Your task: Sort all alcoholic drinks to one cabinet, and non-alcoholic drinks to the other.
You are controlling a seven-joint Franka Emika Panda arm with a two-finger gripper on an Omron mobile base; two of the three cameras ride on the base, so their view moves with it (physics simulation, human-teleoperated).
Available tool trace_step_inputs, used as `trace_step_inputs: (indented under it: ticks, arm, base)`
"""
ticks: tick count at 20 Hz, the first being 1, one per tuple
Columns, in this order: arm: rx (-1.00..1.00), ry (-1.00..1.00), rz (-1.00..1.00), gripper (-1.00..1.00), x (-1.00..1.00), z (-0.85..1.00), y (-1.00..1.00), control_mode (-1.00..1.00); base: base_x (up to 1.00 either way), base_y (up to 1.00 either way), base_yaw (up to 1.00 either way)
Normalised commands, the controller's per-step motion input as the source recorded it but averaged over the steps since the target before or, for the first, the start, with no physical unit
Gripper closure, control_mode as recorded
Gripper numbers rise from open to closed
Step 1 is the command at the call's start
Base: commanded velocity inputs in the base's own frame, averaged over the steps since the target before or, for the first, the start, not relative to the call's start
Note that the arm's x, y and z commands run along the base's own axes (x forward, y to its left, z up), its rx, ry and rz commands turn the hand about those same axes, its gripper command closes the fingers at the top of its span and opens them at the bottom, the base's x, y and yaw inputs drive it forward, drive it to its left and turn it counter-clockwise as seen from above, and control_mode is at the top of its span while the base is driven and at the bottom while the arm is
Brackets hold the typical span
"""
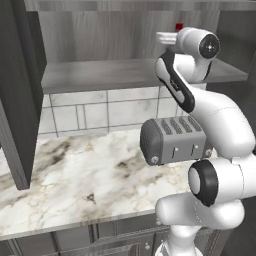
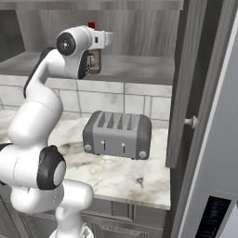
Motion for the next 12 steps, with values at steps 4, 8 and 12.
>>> trace_step_inputs:
  ticks: [4, 8, 12]
  arm:
    - [0.0, 0.0, 0.0, 1.0, 0.34, -0.09, 0.0, -1.0]
    - [0.0, 0.02, 0.0, 1.0, 0.38, -0.06, 0.0, -1.0]
    - [0.0, 0.02, 0.0, 1.0, 0.38, -0.04, 0.0, -1.0]
  base:
    - [0.0, 0.0, 0.0]
    - [0.0, 0.0, 0.0]
    - [0.0, 0.0, 0.0]
